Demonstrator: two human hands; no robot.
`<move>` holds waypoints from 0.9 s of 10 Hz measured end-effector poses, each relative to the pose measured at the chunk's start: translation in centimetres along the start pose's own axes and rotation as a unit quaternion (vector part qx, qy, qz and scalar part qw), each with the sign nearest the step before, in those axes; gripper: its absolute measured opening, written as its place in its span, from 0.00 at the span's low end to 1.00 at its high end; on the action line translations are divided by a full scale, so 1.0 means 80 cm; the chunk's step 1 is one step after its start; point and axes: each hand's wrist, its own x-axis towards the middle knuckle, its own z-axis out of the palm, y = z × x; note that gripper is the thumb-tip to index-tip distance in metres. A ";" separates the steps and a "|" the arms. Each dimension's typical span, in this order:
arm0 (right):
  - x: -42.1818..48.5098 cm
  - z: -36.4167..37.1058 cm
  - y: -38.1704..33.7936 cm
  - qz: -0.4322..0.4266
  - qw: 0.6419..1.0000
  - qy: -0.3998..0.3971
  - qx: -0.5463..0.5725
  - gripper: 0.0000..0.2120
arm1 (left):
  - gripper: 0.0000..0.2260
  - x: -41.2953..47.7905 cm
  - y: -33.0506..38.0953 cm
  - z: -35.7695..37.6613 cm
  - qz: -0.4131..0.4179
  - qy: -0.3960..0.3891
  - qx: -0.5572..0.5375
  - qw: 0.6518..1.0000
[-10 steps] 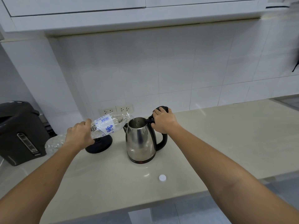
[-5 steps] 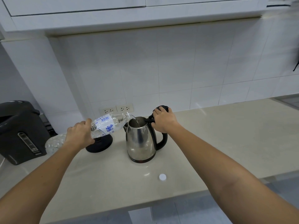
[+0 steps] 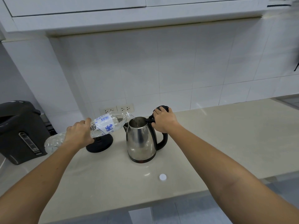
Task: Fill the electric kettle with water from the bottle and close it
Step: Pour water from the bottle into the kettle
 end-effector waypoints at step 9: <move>-0.002 0.000 0.001 -0.003 1.000 0.002 -0.002 0.29 | 0.28 -0.001 0.003 0.001 0.004 -0.007 0.017 1.000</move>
